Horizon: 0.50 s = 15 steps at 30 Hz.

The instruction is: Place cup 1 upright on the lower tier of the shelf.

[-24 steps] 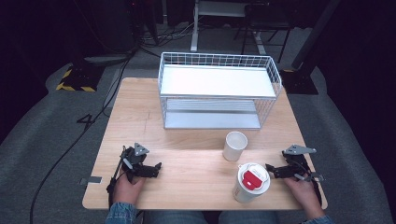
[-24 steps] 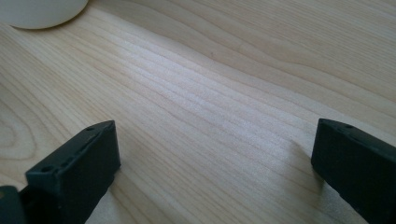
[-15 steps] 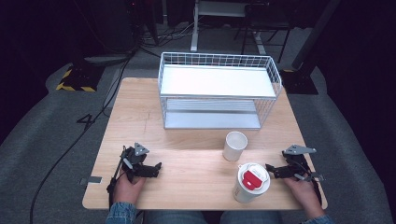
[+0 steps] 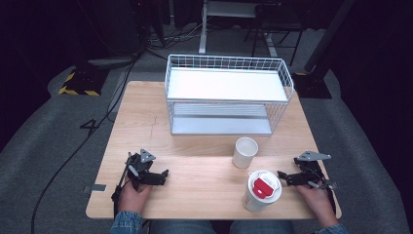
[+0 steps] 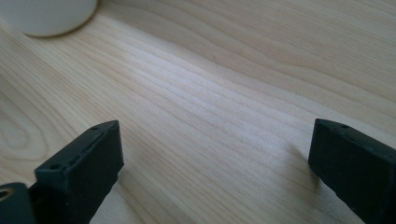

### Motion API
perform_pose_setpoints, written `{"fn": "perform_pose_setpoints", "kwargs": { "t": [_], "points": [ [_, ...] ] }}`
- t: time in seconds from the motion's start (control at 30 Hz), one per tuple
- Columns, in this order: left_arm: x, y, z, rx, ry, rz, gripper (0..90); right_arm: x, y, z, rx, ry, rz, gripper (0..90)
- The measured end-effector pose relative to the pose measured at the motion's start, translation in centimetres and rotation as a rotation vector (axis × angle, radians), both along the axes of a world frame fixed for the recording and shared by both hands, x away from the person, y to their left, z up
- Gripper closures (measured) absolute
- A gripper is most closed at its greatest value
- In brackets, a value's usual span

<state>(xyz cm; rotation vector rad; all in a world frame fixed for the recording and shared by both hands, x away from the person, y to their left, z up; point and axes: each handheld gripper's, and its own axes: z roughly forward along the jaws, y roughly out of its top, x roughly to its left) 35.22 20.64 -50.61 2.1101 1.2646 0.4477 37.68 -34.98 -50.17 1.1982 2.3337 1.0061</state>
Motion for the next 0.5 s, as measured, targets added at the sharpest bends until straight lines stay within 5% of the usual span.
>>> {"fn": "perform_pose_setpoints", "kwargs": {
  "t": [0.23, 0.37, 0.5],
  "points": [
    [0.0, 0.0, 0.0, 0.000, 0.000, 0.000, 0.3, 0.2, 0.3, 2.0, 0.061, -0.044, 0.056, 4.0],
    [0.0, 0.0, 0.0, 0.000, 0.000, 0.000, 0.3, 0.7, 1.0, 3.0, 0.142, -0.049, 0.143, 4.7],
    [0.0, 0.0, 0.0, 0.000, 0.000, 0.001, 0.4, 1.1, 2.2, 3.9, 0.155, -0.075, 0.208, 4.8]
  ]
}}
